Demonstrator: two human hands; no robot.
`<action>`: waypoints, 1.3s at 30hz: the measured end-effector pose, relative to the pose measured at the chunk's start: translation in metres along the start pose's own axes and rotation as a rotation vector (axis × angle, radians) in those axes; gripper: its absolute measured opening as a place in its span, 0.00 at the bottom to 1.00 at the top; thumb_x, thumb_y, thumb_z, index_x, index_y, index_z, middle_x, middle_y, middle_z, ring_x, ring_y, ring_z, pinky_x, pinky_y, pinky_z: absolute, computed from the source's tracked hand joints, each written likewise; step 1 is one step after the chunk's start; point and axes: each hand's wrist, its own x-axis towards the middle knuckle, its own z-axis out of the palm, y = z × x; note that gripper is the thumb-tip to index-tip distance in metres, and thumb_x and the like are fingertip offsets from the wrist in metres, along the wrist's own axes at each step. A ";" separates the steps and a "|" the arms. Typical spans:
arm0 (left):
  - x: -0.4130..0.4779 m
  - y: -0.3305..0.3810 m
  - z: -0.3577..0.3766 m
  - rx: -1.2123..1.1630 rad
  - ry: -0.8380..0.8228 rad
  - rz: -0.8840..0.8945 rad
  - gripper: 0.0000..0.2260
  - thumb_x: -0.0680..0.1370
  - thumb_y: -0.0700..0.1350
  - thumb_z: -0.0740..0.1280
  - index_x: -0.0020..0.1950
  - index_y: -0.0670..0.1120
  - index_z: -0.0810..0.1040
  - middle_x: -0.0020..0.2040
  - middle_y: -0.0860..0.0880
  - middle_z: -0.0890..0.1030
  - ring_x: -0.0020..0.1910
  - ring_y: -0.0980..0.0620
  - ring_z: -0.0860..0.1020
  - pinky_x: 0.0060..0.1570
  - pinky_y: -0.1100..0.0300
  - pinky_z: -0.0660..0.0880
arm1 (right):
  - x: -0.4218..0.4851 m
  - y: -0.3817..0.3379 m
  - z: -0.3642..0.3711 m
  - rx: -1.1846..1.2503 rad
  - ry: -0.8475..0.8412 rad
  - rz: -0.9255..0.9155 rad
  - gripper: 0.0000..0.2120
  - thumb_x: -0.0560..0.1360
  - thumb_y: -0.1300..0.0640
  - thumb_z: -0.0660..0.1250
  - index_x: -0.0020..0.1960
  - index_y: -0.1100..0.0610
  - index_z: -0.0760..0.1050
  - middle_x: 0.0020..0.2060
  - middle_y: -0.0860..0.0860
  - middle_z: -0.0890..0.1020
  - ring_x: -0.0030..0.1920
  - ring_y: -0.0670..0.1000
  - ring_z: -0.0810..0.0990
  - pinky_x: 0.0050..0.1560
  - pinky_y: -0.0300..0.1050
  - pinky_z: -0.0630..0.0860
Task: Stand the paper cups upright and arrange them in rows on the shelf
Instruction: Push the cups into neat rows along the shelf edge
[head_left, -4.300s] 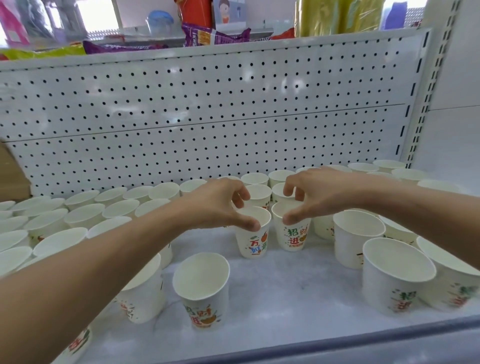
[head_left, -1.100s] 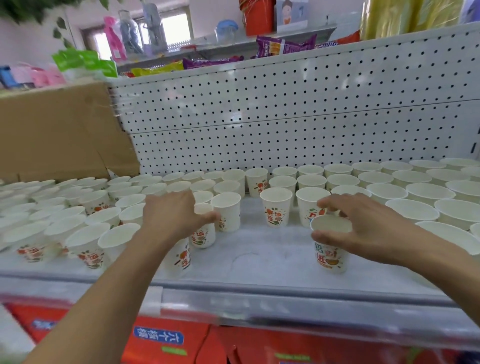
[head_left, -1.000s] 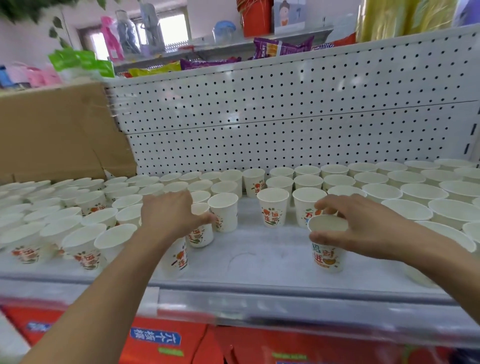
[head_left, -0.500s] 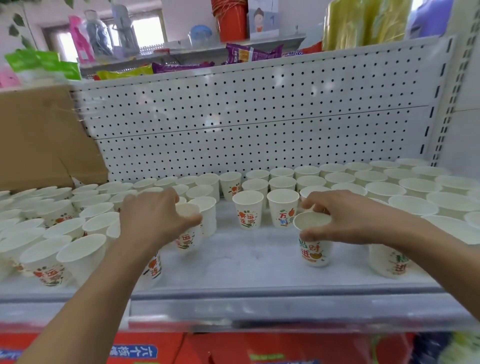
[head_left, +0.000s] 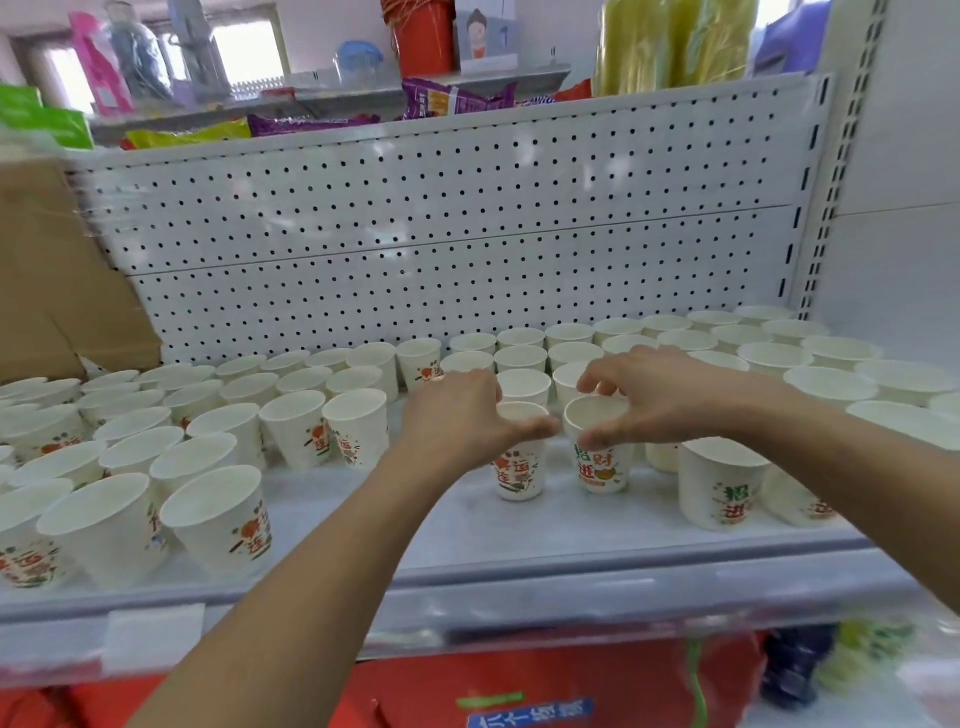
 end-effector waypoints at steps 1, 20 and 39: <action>-0.001 -0.001 0.000 -0.045 -0.013 -0.002 0.35 0.65 0.75 0.65 0.58 0.49 0.77 0.54 0.51 0.81 0.52 0.50 0.78 0.49 0.53 0.76 | 0.000 0.002 0.000 -0.008 0.008 0.000 0.33 0.67 0.33 0.69 0.67 0.46 0.68 0.62 0.46 0.76 0.61 0.50 0.71 0.58 0.47 0.66; -0.006 -0.004 0.012 -0.389 0.029 -0.062 0.33 0.68 0.68 0.70 0.65 0.49 0.75 0.60 0.53 0.79 0.56 0.53 0.77 0.55 0.53 0.75 | 0.002 0.018 0.005 -0.040 0.057 -0.001 0.30 0.68 0.31 0.66 0.64 0.45 0.69 0.60 0.44 0.76 0.61 0.49 0.68 0.60 0.49 0.64; 0.002 -0.057 0.016 -0.555 0.102 -0.138 0.18 0.80 0.47 0.63 0.70 0.48 0.72 0.67 0.50 0.75 0.63 0.52 0.74 0.64 0.51 0.71 | 0.010 -0.011 0.005 0.012 0.236 -0.096 0.23 0.73 0.36 0.64 0.65 0.43 0.71 0.64 0.43 0.75 0.63 0.47 0.67 0.64 0.49 0.63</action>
